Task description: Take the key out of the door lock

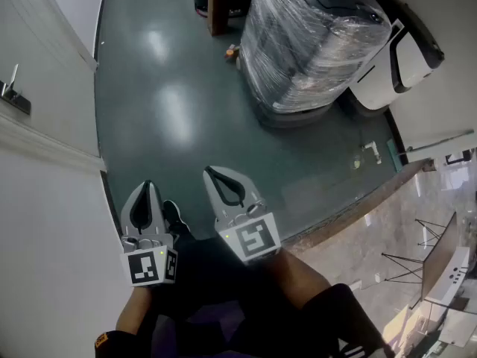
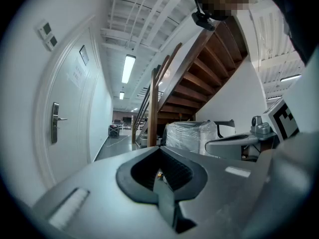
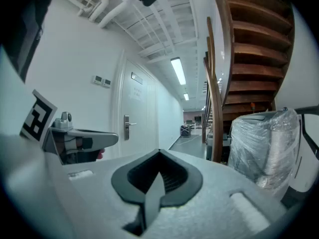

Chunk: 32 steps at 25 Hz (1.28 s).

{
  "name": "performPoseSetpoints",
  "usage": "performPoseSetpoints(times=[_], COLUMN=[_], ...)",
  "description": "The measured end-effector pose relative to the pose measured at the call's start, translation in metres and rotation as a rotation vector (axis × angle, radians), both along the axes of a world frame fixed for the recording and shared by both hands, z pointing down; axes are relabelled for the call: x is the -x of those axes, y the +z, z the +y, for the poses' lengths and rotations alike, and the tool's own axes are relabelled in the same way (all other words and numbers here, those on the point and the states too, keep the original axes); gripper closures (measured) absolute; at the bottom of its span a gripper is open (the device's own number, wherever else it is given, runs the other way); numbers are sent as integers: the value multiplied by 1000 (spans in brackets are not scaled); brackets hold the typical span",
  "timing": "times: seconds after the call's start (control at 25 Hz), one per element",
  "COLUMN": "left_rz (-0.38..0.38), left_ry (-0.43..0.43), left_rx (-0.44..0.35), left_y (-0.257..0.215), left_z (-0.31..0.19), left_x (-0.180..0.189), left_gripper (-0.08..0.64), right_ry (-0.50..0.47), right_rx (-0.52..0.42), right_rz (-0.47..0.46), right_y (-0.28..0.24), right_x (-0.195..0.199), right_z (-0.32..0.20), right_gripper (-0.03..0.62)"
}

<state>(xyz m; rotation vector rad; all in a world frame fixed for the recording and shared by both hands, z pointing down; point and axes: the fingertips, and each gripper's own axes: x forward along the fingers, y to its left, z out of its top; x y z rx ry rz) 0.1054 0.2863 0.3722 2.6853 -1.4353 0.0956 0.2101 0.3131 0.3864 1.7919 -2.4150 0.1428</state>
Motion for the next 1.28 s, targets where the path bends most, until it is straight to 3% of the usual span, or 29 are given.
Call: performPoseSetpoints(times=[0.2,0.52,1.28], left_rz=[-8,-15,-7], left_ry=[-6,-23,2], left_rx=[18,51,17], left_y=[12,15,7], left_z=[-7,-14,-20], left_x=[-2,-3,-22], left_gripper=[543,543,543], right_ry=[28,-6,2], right_rx=[-14,-19,-25], right_rz=[-16,-49,-53], right_y=[9,-3,0], right_x=[0,6,-13], right_z=[-22,-27,-32], right_gripper=[604,603,601])
